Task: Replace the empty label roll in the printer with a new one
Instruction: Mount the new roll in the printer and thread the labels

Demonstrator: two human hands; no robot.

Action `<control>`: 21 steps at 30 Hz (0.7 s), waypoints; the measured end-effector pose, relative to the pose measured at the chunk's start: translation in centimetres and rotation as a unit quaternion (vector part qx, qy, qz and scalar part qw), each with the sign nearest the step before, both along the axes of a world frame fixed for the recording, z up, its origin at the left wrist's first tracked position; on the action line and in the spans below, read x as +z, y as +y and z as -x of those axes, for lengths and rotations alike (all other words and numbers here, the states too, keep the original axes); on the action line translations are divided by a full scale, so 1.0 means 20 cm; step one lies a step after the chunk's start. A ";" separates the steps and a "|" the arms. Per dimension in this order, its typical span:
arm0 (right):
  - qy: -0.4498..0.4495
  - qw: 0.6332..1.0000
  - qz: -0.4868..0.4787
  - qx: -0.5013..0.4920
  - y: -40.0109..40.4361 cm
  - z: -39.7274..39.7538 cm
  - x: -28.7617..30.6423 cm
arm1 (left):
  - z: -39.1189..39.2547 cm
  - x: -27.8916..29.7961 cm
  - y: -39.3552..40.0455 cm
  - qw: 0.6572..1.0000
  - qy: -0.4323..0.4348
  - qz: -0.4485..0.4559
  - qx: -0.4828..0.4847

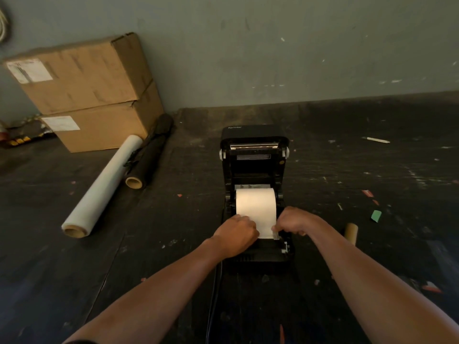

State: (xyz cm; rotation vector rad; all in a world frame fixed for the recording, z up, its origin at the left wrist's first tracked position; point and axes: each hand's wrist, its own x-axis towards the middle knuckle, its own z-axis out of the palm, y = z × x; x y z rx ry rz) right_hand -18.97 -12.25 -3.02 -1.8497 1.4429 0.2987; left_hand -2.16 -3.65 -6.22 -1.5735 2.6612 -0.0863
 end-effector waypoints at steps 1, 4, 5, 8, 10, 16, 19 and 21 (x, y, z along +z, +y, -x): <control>0.001 1.000 0.000 -0.001 0.00 0.00 0.00 | 0.01 0.00 0.00 1.000 -0.007 0.004 -0.005; 0.000 1.000 0.011 -0.007 0.00 0.00 -0.01 | 0.00 -0.01 0.01 0.999 -0.028 0.014 -0.018; -0.005 1.000 0.015 -0.009 0.00 -0.01 -0.02 | 0.00 -0.02 0.02 0.999 -0.037 0.017 -0.024; -0.013 0.999 0.041 -0.008 0.00 -0.01 -0.04 | -0.01 -0.03 0.03 0.997 -0.070 0.022 -0.035; -0.001 0.995 0.101 0.003 0.02 0.00 -0.04 | -0.01 -0.04 0.03 0.995 -0.087 0.025 -0.041; -0.005 0.952 0.264 0.154 0.20 -0.01 -0.01 | 0.00 -0.04 0.04 0.996 -0.081 0.033 -0.027; 0.001 0.946 0.267 0.184 0.24 0.00 -0.05 | 0.01 -0.04 0.04 0.997 -0.076 0.021 -0.010; -0.001 0.936 0.289 0.200 0.24 0.00 -0.07 | 0.01 -0.04 0.04 0.997 -0.070 0.020 -0.003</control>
